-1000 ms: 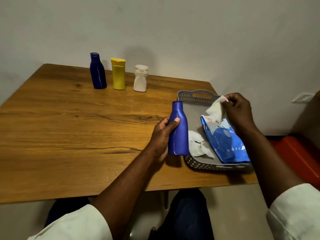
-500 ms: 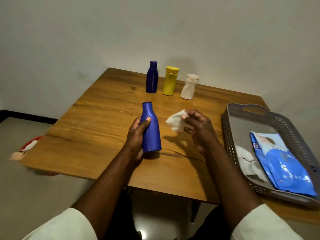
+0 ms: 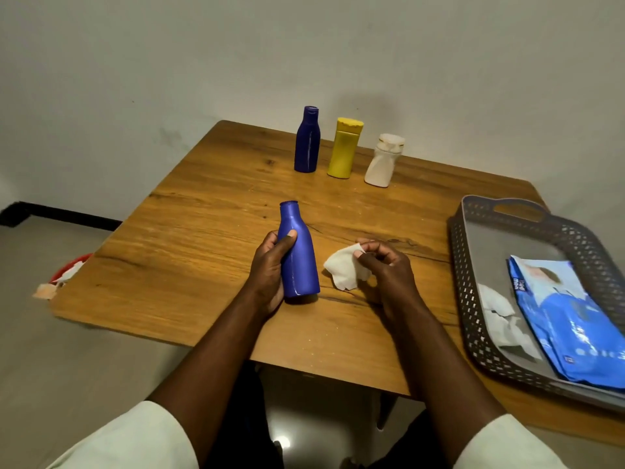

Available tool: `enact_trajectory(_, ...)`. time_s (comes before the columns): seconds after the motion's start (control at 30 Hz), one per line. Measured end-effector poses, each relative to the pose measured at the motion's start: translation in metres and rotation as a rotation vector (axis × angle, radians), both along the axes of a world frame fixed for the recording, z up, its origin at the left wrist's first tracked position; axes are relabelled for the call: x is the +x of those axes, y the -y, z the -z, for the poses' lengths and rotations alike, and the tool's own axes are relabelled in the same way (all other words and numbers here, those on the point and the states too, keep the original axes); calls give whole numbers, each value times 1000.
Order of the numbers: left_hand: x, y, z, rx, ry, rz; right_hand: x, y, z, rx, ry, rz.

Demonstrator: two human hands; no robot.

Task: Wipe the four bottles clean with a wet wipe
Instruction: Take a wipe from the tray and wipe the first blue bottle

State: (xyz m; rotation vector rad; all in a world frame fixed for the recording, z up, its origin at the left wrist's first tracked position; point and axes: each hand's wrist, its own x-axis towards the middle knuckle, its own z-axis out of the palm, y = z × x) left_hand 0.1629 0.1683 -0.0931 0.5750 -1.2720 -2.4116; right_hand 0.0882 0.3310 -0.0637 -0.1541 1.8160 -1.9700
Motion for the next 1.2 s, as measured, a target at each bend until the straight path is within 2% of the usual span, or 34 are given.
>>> enact_trajectory(0.1,-5,-1,-2,91,-35,97,-10,-9,8,-96,30,-3)
enact_trajectory(0.3,-20,-12,1,253,-50,233,-22,-20,22,-480,232,362)
enact_trajectory(0.4,-23,-15,3,272,-67,297,-24,-20,24,-500,227,386)
enact_trajectory(0.5,-21,-15,3,287,-92,306,-21,-22,27,-490,184,323)
enact_trajectory(0.63,-22,-14,2,272,-68,314,-11,-21,27,-246,-50,280)
enact_trajectory(0.83,-20,-12,0,256,-33,333,-5,2,13,-63,-306,201)
enact_trajectory(1.03,-21,-12,1,273,-34,342,-23,25,-17,325,-807,141)
enact_trajectory(1.1,-21,-12,2,268,-30,336,-27,34,-20,432,-1029,101)
enact_trajectory(1.13,-21,-12,2,263,-27,331,-28,38,-21,445,-1125,71)
enact_trajectory(1.2,-22,-12,3,243,-12,311,-26,42,-19,411,-1165,-2)
